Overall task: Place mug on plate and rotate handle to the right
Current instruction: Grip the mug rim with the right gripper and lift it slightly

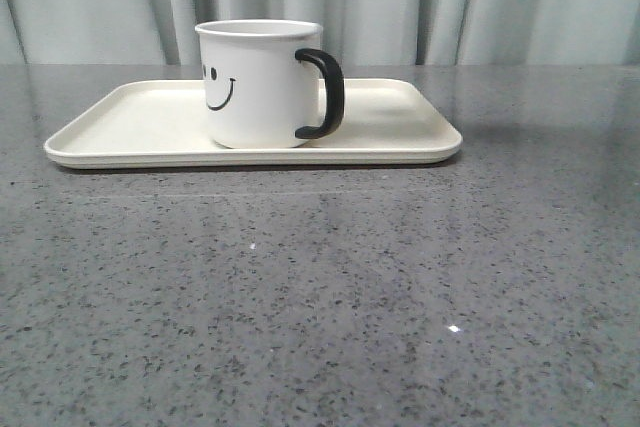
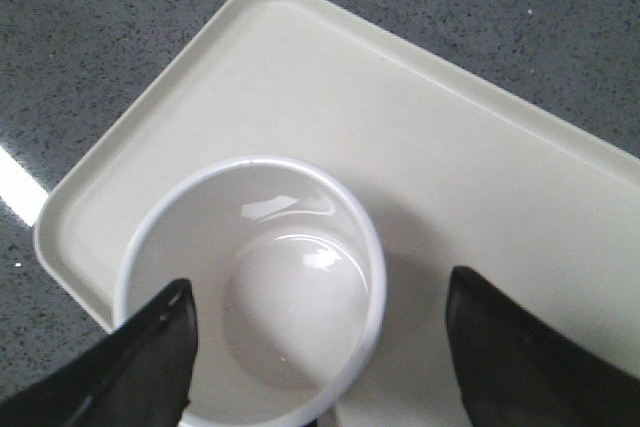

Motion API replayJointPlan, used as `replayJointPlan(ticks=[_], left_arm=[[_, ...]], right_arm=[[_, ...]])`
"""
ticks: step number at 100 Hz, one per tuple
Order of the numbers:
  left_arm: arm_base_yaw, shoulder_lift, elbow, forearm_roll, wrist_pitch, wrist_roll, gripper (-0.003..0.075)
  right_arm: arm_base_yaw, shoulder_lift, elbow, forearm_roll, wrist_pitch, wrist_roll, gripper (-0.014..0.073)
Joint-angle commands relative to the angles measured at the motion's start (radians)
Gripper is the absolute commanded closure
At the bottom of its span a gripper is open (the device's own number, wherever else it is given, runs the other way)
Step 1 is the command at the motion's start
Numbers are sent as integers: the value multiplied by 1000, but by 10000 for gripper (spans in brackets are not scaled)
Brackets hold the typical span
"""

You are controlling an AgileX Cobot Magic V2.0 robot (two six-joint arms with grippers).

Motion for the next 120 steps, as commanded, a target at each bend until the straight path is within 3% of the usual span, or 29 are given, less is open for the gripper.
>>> replayJointPlan(ticks=[1,78,120], left_arm=[[2,-3,-24,-9,-68,-2,258],[2,-3,-24,-9,-70,-2,258],[2,-3,-24,-9,-70,-2,258]], right_arm=[[1,-22,-47,-30,-29,28,63],[1,61,-47,-40,-82,35,68],[1,62,-47,-2,-81,35,354]])
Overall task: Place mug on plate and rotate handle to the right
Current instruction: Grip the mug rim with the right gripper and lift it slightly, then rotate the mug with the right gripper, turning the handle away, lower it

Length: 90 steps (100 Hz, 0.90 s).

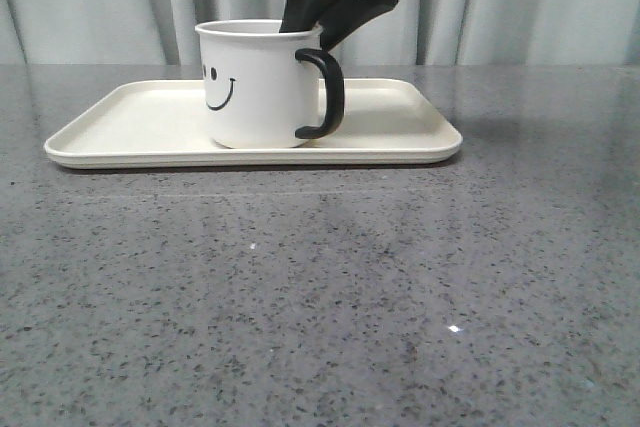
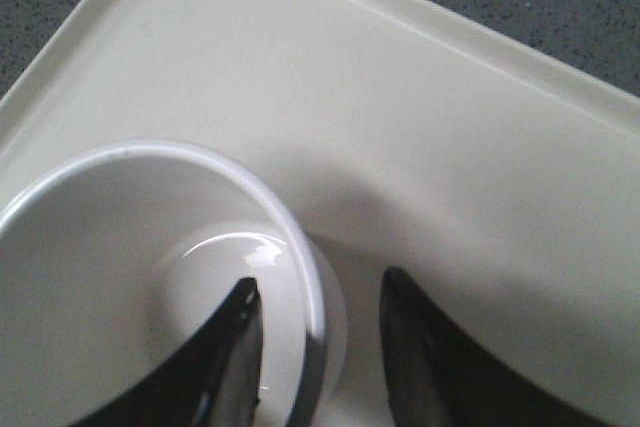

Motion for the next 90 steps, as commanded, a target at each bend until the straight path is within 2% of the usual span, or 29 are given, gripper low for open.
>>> replayJointPlan(ticks=[1,14,45,60,90], left_arm=[[2,-3,-24,-9,-67,-2,258],[2,-3,-24,-9,-67,-2,258],[2,-3,-24,-9,-67,-2,258],[2,-3,-24,-9,-67,-2,258],[2,-3,-24,-9,-67,-2,258]], right_arm=[[1,-52,-38,25,-46,2,361],[1,-52,-38,25,-45,2,424],[1,-52,-46,25,-42,2,661],[1,-52,-115,25,6,-14,660],[0,-46,-305,25,182,-154,659]])
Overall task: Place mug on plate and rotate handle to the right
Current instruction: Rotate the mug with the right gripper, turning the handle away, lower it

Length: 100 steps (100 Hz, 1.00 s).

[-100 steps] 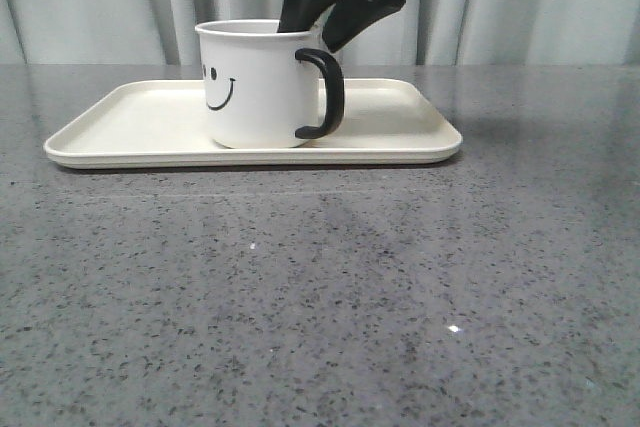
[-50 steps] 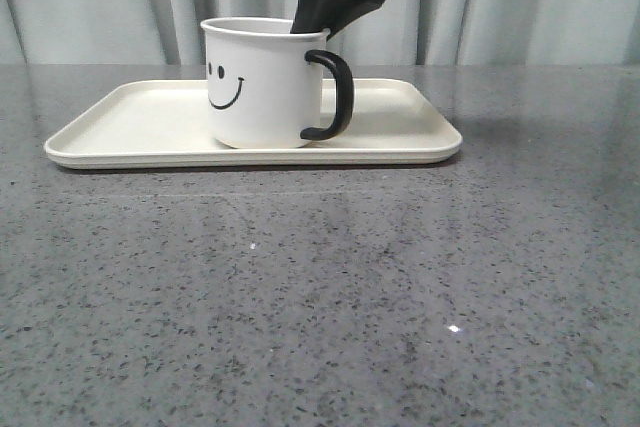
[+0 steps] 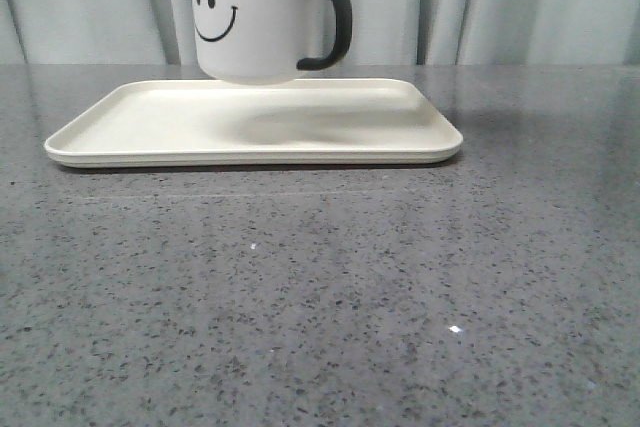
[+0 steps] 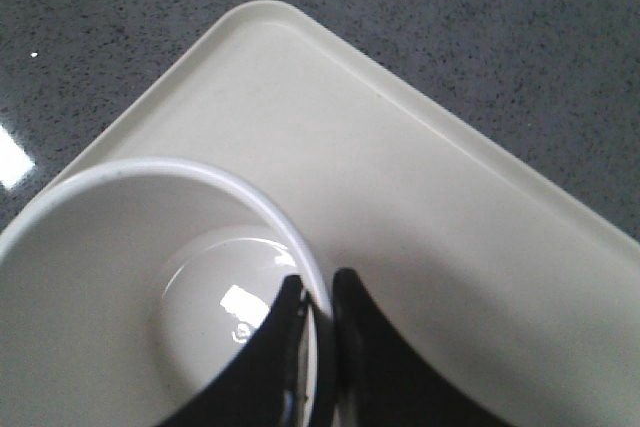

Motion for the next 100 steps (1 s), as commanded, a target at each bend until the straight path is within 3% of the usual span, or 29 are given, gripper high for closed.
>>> replayJointPlan(ticks=[1,49,100], left_arm=[[2,-3,-25,-9,-64,-2,258],[2,-3,-25,-9,-64,-2,258],[2,-3,-25,-9,-64,-2,258]], right_arm=[[0,-51,-78,19,15,-60,659],[0,169,-406,142,420,-406,657],[-5,219,-444,143,418,-505,657]])
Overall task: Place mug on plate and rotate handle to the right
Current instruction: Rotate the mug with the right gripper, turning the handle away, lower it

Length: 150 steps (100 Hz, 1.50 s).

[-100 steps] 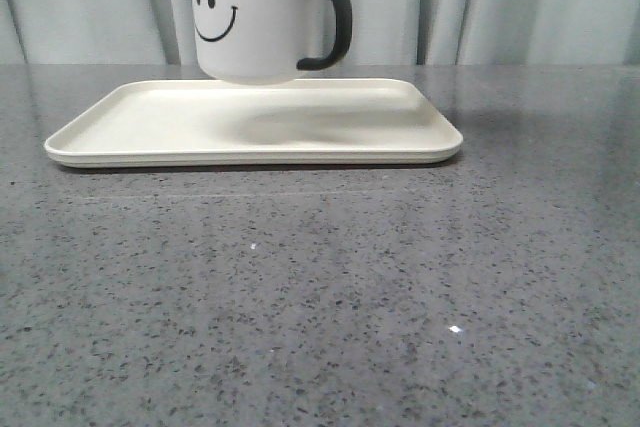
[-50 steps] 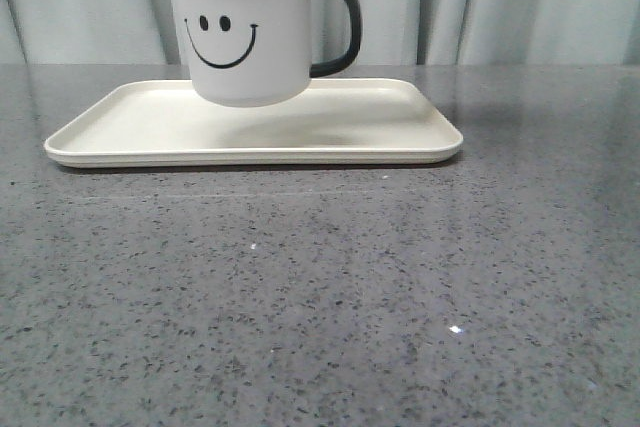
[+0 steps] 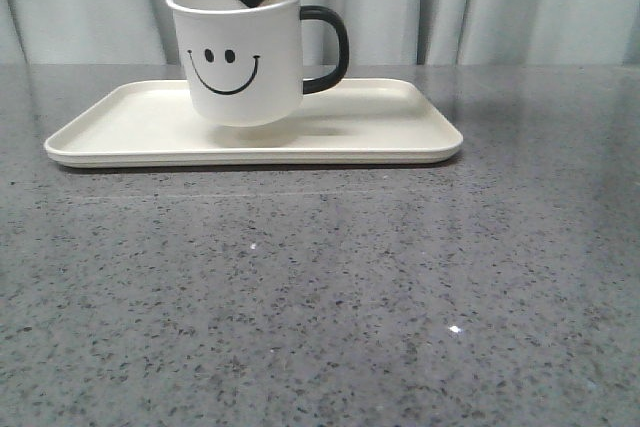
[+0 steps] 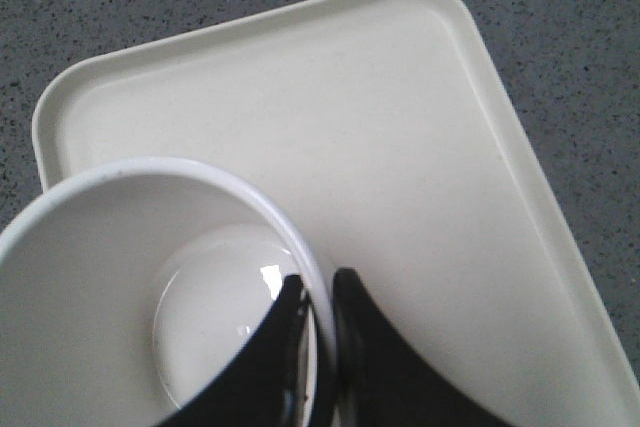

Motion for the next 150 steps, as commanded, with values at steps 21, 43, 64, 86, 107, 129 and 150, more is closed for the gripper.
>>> replayJointPlan(ticks=[21,43,64,86,107,129,150], left_arm=[[2,-3,-25,-9,-64,-2,258],[2,-3,-25,-9,-64,-2,258],[2,-3,-25,-9,-64,-2,258],[2,-3,-25,-9,-64,-2,258],[2,-3,-25,-9,-64,-2,258],[2,-3,-25,-9,-64,-2,258],[2,-3,-25,-9,-64,-2,258]], right_arm=[[-5,-50,-34,46,88,-44,657],[-5,-35,-32,46,88,-44,657],[-5,-21,-32,46,88,-44,657],[-5,-13,-32,46,88,-44,657],[-5,-13,-32,46,88,-44,657],[-5,-16,-32,32,87,-33,501],[-5,-18,-32,22,65,11,226]])
